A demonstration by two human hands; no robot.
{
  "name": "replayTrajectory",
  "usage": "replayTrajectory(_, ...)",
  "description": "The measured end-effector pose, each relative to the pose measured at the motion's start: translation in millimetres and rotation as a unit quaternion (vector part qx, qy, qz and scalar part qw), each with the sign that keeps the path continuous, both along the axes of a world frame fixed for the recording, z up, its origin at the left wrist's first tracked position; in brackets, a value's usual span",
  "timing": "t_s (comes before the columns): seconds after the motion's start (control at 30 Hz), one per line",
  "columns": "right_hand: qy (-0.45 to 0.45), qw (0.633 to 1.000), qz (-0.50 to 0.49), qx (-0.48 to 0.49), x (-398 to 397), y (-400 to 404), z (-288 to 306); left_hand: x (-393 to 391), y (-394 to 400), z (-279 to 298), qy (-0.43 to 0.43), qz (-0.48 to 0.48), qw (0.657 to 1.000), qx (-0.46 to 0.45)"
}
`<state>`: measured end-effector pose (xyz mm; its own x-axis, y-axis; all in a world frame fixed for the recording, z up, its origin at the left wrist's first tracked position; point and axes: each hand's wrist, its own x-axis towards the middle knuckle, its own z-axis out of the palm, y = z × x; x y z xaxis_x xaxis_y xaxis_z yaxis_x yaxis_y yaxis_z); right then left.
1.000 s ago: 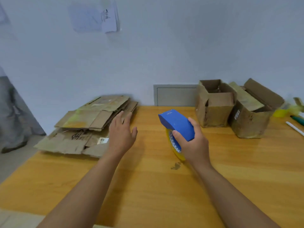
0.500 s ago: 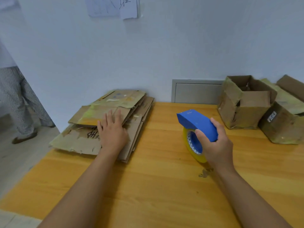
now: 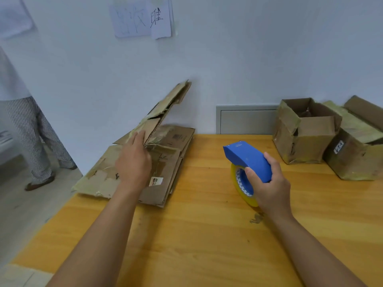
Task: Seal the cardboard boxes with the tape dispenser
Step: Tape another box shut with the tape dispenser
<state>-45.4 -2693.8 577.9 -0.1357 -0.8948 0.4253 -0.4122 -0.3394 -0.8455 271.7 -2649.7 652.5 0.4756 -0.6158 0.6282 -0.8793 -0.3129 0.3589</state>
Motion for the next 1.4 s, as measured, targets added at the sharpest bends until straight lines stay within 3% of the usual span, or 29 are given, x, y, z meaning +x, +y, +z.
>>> replayTrajectory(0.13,0.012,1.000,0.019,0.014,-3,3,8,-25,14,26,0.016,-0.036,0.998,-0.054)
replayTrajectory(0.33,0.163,0.987,-0.010,-0.016,-30,21,13,-64,23,47,0.010,-0.079,0.992,-0.094)
replayTrajectory(0.6,0.402,0.911,-0.077,-0.043,-98,45,9,-129,47,58,0.020,-0.149,0.981,-0.120)
replayTrajectory(0.87,0.465,0.879,-0.105,0.015,-146,86,-10,-183,85,44,0.019,-0.179,0.978,-0.107)
replayTrajectory(1.07,0.497,0.862,-0.055,0.081,-146,97,-5,-181,109,50,0.089,-0.269,0.957,-0.068)
replayTrajectory(1.17,0.425,0.901,-0.034,0.079,-138,91,28,-170,118,64,0.142,-0.308,0.940,-0.050)
replayTrajectory(1.27,0.158,0.987,0.003,0.003,-125,82,77,-158,125,81,0.195,-0.361,0.910,-0.054)
replayTrajectory(1.33,-0.032,0.999,0.032,-0.023,-118,74,106,-147,129,91,0.239,-0.407,0.881,-0.040)
replayTrajectory(1.4,-0.121,0.990,0.066,-0.012,-111,67,125,-134,129,94,0.279,-0.443,0.852,-0.021)
